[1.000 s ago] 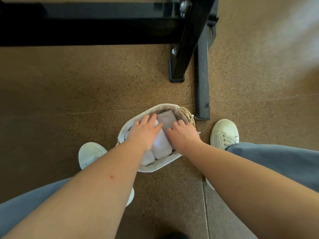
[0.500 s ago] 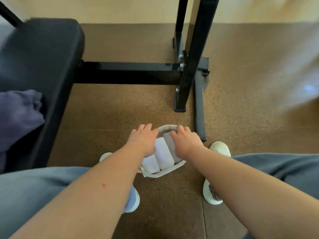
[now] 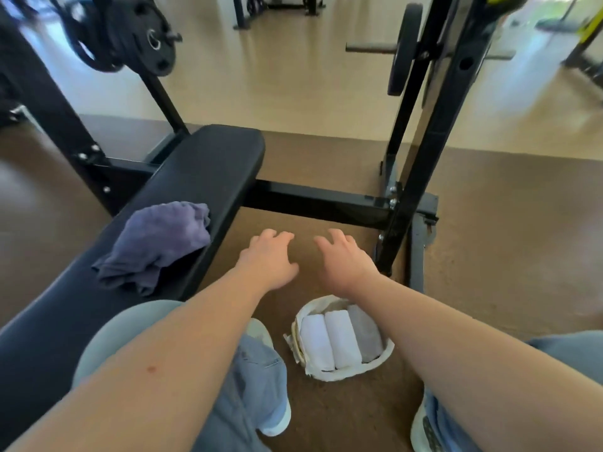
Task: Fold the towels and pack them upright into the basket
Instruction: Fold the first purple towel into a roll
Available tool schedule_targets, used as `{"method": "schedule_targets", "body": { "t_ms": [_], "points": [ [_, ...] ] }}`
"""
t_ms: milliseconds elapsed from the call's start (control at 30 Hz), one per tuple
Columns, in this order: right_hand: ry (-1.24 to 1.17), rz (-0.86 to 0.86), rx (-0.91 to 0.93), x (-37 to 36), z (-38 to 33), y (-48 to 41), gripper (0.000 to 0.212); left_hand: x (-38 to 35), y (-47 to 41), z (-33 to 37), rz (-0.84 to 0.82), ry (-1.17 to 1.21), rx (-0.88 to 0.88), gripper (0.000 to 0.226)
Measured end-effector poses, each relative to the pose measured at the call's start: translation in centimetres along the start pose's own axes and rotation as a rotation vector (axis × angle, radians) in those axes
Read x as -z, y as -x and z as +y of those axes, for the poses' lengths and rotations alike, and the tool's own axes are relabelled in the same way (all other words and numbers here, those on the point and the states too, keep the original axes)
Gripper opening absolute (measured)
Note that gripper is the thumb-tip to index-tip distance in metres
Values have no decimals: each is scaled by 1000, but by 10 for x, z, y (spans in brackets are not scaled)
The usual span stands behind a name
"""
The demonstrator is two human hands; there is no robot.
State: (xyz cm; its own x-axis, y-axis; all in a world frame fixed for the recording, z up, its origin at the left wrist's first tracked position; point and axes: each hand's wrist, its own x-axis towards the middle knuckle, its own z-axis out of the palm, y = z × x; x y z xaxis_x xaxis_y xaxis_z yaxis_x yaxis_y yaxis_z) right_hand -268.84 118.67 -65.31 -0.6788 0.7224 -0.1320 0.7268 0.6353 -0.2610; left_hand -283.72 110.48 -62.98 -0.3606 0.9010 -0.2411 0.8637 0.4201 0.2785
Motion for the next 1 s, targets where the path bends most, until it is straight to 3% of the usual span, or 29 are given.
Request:
{"method": "schedule_targets", "body": {
  "t_ms": [133,267,433,567,700,867,1000],
  "points": [
    [-64,45,73,25,-43,-16,70,39,10,-32,124,44,4,64],
    [-92,-14,163,42,-91,-31,68,71,21,-72,218,45,44,53],
    [-186,-87,221,44,-143,-47,67,102,37,-116,209,-238,79,59],
    [-237,-153,269,37,-175,-57,54,101,46,-141,93,-290,187,78],
    [-355,-242,291,22,-195,-67,43,85,38,-167,59,-199,323,100],
    [-576,-318,194,4,-206,-84,85,74,36,-189,23,-209,385,120],
    [-509,-221,197,3,-218,-102,57,73,38,-207,79,-98,367,118]
  ]
}}
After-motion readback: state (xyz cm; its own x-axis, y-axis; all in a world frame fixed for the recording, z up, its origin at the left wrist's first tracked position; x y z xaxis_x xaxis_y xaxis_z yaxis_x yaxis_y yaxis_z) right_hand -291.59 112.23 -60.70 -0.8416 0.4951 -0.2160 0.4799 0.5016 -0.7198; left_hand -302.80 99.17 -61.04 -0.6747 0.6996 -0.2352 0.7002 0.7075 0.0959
